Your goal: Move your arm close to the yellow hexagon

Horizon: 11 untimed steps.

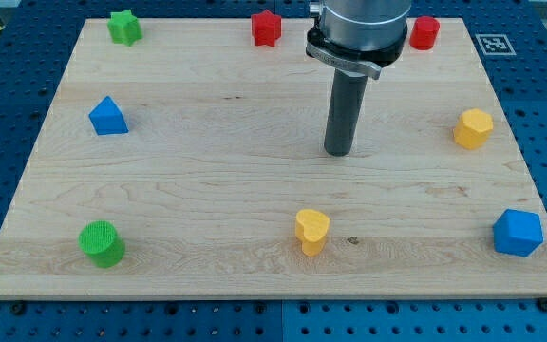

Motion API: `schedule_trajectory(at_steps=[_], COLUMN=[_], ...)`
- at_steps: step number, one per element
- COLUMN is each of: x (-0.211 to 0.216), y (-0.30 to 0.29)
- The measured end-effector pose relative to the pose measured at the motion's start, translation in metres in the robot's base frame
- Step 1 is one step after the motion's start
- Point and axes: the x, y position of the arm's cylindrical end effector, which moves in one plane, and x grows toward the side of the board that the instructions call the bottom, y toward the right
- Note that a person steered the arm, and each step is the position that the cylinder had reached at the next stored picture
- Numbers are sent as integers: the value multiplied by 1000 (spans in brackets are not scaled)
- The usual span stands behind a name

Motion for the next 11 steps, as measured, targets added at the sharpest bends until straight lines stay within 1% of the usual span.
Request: schedule_trajectory(at_steps=[2,4,6,7,8,9,10,11], x=[-4,-9,-16,-21,-78,-140,-162,-114], y=[0,-37,-48,-75,-73,-13,82,148])
